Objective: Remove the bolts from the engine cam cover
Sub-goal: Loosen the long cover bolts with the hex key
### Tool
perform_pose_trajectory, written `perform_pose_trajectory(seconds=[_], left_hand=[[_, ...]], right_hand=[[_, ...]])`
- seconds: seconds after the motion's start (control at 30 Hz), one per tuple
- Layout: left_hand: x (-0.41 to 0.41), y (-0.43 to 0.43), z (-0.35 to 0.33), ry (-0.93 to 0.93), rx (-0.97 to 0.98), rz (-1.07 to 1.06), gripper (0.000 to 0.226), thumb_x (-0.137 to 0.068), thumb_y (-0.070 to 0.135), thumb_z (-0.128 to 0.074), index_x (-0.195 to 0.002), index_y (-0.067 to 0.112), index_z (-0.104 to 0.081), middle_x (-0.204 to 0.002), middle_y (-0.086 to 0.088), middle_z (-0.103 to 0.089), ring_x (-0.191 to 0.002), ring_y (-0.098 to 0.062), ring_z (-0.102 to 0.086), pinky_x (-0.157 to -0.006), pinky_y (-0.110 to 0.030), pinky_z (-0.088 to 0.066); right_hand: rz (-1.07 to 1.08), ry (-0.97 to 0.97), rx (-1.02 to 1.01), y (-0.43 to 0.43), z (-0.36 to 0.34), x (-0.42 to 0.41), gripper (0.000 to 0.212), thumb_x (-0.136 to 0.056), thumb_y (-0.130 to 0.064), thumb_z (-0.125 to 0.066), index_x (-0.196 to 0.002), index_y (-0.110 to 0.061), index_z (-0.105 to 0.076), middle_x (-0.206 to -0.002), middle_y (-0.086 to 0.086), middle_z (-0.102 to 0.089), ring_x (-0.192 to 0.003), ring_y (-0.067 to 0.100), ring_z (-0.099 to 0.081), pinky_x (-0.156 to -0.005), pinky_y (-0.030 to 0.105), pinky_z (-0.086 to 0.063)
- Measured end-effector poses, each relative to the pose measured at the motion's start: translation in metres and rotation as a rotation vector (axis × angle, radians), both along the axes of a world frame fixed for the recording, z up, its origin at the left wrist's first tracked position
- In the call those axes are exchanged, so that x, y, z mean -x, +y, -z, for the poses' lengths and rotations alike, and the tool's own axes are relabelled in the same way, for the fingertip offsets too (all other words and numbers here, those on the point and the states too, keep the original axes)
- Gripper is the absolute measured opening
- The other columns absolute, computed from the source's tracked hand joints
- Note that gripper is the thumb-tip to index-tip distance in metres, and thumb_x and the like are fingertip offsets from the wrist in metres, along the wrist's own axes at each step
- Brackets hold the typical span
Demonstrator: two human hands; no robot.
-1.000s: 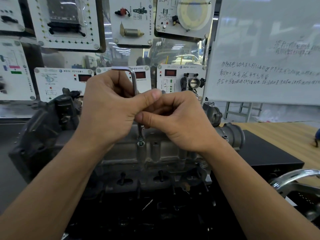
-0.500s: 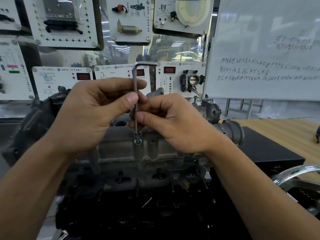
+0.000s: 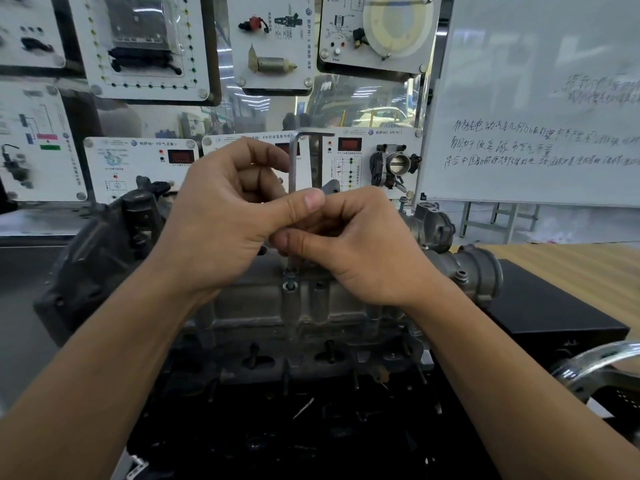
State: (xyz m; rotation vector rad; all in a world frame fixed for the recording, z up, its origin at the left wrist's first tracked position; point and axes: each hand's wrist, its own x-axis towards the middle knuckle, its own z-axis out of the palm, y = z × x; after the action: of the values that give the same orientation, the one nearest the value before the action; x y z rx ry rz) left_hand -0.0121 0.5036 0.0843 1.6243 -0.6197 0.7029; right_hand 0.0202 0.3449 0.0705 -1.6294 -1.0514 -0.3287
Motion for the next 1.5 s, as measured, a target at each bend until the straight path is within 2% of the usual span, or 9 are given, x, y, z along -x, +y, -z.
perform_pose_trajectory(seconds=[0.17, 0.37, 0.53, 0.63, 0.87, 1.07, 1.3, 1.43, 1.5], left_hand=[[0.002, 0.012, 0.003, 0.019, -0.13, 0.121, 0.022, -0.084, 0.028, -0.072, -0.106, 0.025, -0.071, -0.099, 0.0, -0.075, -0.095, -0.025, -0.071, -0.079, -0.037, -0.058], [0.007, 0.013, 0.005, 0.013, -0.117, 0.154, 0.018, -0.092, 0.022, -0.062, -0.107, 0.021, -0.073, -0.103, -0.005, -0.076, -0.089, -0.025, -0.073, -0.061, -0.035, -0.06], [0.007, 0.003, 0.002, -0.048, -0.071, 0.062, 0.013, -0.077, 0.02, -0.072, -0.089, 0.018, -0.074, -0.083, 0.001, -0.078, -0.08, -0.016, -0.075, -0.067, -0.026, -0.06], [0.004, 0.001, -0.001, -0.057, -0.03, 0.024, 0.013, -0.067, 0.023, -0.079, -0.075, 0.016, -0.071, -0.074, 0.002, -0.076, -0.072, -0.014, -0.073, -0.065, -0.023, -0.058], [-0.001, 0.0, 0.0, -0.026, 0.024, 0.02, 0.037, -0.061, 0.025, -0.082, -0.076, -0.001, -0.06, -0.069, -0.004, -0.072, -0.064, -0.018, -0.071, -0.061, -0.029, -0.06], [-0.003, 0.011, 0.0, 0.035, -0.018, 0.177, 0.01, -0.077, 0.03, -0.078, -0.086, 0.025, -0.076, -0.079, 0.001, -0.074, -0.08, -0.016, -0.07, -0.075, -0.03, -0.057], [0.004, 0.008, 0.001, -0.009, -0.064, 0.155, 0.018, -0.086, 0.03, -0.061, -0.095, 0.028, -0.077, -0.086, -0.001, -0.076, -0.07, -0.046, -0.06, -0.056, -0.054, -0.05], [0.005, 0.001, 0.0, -0.028, -0.021, 0.063, 0.01, -0.08, 0.024, -0.068, -0.086, 0.021, -0.075, -0.076, 0.0, -0.076, -0.069, -0.019, -0.072, -0.059, -0.036, -0.059], [0.006, -0.001, -0.003, -0.043, -0.018, 0.039, 0.011, -0.072, 0.025, -0.074, -0.082, 0.02, -0.076, -0.073, 0.0, -0.076, -0.07, -0.015, -0.074, -0.063, -0.025, -0.059]], right_hand=[[-0.044, -0.015, 0.162, -0.003, -0.003, 0.002, 0.016, -0.096, -0.005, -0.061, -0.099, 0.005, -0.073, -0.093, 0.012, -0.077, -0.088, 0.021, -0.074, -0.085, 0.04, -0.059], [-0.07, 0.035, 0.236, -0.003, -0.004, 0.004, 0.025, -0.102, -0.005, -0.048, -0.109, 0.007, -0.07, -0.105, 0.012, -0.075, -0.094, 0.022, -0.072, -0.08, 0.021, -0.055], [-0.036, 0.01, 0.152, 0.0, -0.002, 0.005, 0.031, -0.092, -0.018, -0.069, -0.09, 0.014, -0.07, -0.088, 0.038, -0.066, -0.085, 0.053, -0.063, -0.075, 0.062, -0.052], [-0.035, 0.027, 0.041, 0.004, 0.0, 0.005, 0.031, -0.085, -0.015, -0.076, -0.084, 0.015, -0.069, -0.082, 0.042, -0.063, -0.078, 0.062, -0.057, -0.066, 0.069, -0.047], [0.019, 0.034, -0.072, 0.004, 0.001, 0.004, 0.019, -0.079, -0.007, -0.081, -0.08, 0.01, -0.072, -0.075, 0.029, -0.07, -0.072, 0.053, -0.063, -0.058, 0.055, -0.053], [-0.007, 0.057, 0.009, 0.001, 0.0, 0.001, 0.014, -0.088, -0.008, -0.071, -0.085, 0.005, -0.075, -0.079, 0.029, -0.071, -0.074, 0.051, -0.065, -0.066, 0.059, -0.054], [-0.104, 0.093, 0.179, -0.003, 0.0, -0.001, 0.024, -0.101, -0.003, -0.05, -0.108, 0.009, -0.069, -0.103, 0.013, -0.075, -0.094, 0.019, -0.074, -0.087, 0.029, -0.059], [-0.1, 0.056, 0.151, -0.004, 0.0, -0.001, 0.023, -0.099, -0.007, -0.055, -0.103, 0.008, -0.071, -0.099, 0.016, -0.076, -0.093, 0.021, -0.074, -0.089, 0.036, -0.058], [-0.078, 0.02, 0.094, -0.002, 0.003, -0.001, 0.028, -0.094, -0.014, -0.065, -0.094, 0.013, -0.07, -0.088, 0.028, -0.072, -0.085, 0.042, -0.071, -0.08, 0.055, -0.057]])
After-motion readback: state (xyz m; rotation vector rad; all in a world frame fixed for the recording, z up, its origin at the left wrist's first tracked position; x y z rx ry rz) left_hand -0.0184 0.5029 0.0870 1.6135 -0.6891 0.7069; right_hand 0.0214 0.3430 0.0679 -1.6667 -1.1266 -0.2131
